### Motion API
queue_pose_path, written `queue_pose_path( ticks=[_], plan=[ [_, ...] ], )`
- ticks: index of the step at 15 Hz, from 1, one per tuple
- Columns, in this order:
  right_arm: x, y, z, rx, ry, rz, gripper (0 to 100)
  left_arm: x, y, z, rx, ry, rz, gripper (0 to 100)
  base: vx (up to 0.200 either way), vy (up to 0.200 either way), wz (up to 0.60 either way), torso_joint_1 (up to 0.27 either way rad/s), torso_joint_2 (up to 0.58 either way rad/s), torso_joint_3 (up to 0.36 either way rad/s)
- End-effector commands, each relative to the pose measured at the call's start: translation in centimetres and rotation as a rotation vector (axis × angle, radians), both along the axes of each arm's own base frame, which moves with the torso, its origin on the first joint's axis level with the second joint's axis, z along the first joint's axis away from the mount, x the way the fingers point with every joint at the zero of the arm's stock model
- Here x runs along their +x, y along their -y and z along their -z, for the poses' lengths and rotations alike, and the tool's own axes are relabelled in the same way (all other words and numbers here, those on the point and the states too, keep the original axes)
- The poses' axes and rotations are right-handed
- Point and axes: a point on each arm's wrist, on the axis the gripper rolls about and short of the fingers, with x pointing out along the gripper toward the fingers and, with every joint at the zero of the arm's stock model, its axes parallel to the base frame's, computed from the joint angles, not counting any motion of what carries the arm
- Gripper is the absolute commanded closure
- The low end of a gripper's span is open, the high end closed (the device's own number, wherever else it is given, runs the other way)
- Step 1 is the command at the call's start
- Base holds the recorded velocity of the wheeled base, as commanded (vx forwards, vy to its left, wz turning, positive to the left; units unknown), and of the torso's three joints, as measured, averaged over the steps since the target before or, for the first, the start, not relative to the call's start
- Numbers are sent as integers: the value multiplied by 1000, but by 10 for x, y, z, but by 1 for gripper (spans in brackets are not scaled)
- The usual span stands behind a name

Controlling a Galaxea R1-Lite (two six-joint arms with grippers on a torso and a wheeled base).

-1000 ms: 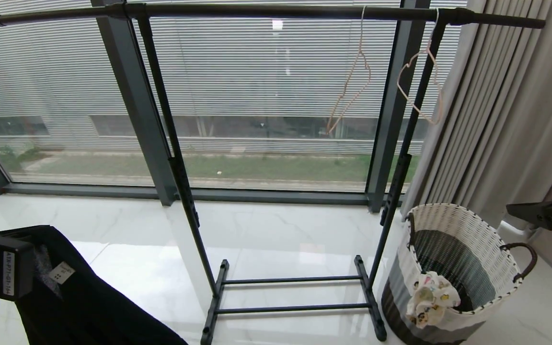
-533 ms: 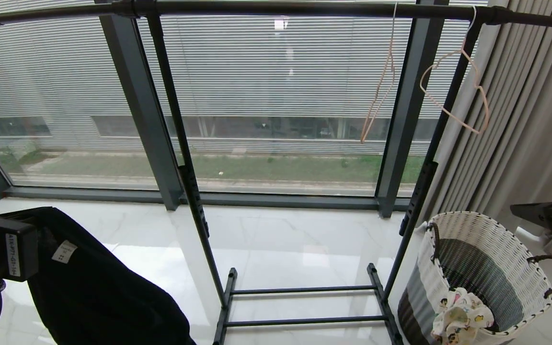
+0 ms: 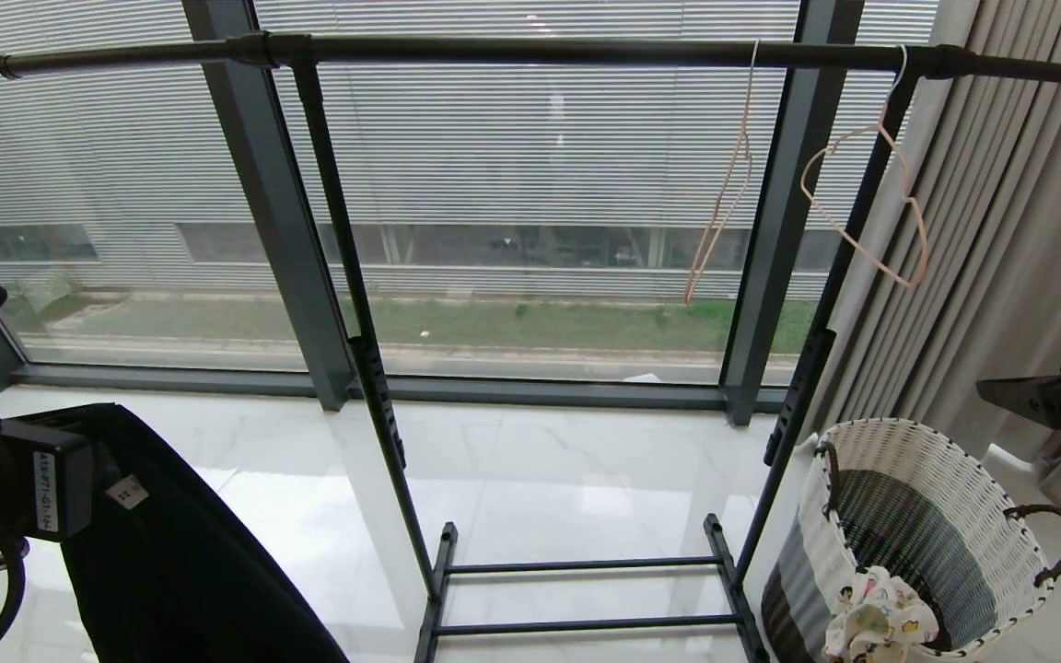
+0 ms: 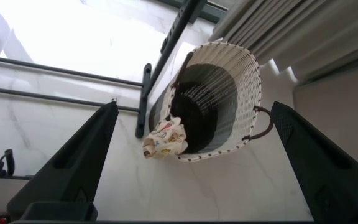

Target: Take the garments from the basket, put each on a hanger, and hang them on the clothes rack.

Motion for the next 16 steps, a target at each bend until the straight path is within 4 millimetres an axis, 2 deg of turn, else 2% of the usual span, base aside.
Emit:
queue_pose_path(
  ticks=[1, 8, 11, 12, 16],
  plan=[
    [0, 0, 0, 1, -1, 0, 0, -1, 0, 2, 1, -5, -1, 100, 0, 0, 0, 193, -437, -261],
    [1, 3, -1, 3, 6, 20, 0, -1, 0, -1, -18, 40, -1, 100, 0, 0, 0, 209, -484, -277],
    [1, 3, -1, 3, 6, 20, 0, 1, 0, 4, -24, 83, 7, 100, 0, 0, 0, 232, -514, -279],
    [2, 3, -1, 3, 4, 20, 0, 1, 0, 13, -21, 76, 7, 100, 0, 0, 0, 232, -520, -286],
    [2, 3, 1, -2, 1, 30, 0, 1, 0, 12, -24, 91, 7, 100, 0, 0, 0, 254, -549, -297]
  ],
)
